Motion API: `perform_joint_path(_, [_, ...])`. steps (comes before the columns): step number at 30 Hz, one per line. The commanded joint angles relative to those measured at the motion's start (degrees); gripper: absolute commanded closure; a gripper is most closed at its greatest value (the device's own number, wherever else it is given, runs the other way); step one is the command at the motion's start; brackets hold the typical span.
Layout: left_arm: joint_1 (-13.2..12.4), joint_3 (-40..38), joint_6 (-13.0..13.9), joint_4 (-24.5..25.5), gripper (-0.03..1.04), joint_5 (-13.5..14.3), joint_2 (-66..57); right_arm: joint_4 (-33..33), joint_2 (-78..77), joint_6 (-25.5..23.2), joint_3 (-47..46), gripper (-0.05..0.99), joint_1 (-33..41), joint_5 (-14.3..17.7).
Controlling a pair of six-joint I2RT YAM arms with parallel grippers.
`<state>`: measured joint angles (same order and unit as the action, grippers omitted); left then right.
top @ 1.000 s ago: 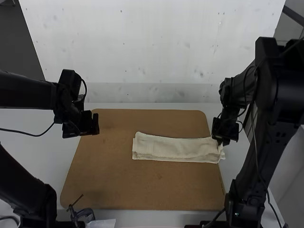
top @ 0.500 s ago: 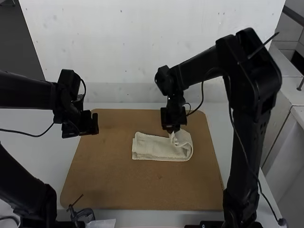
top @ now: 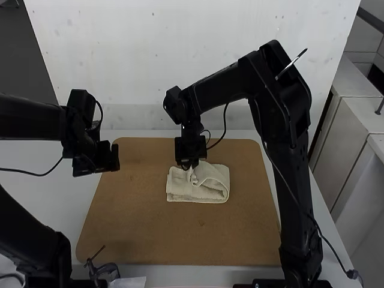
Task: Fold the towel.
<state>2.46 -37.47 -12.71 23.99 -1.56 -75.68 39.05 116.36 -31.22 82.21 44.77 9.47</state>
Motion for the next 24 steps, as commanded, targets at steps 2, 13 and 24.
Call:
perform_joint_path(2, [-1.1, 0.6, 0.8, -0.7, 0.04, -1.3, 0.8, 1.1, 2.1, -2.7, 4.7, 0.92, 2.0, 0.3])
perform_joint_path(13, [-1.6, 2.1, 0.7, -1.6, 0.04, -2.0, 0.6, 4.6, 7.2, -3.6, 11.9, 0.91, 4.9, 0.1])
perform_joint_path(24, [-2.6, 2.4, 1.4, -2.5, 0.04, -2.3, 0.4, 4.0, -2.0, -3.7, 12.5, 0.41, 0.9, -2.3])
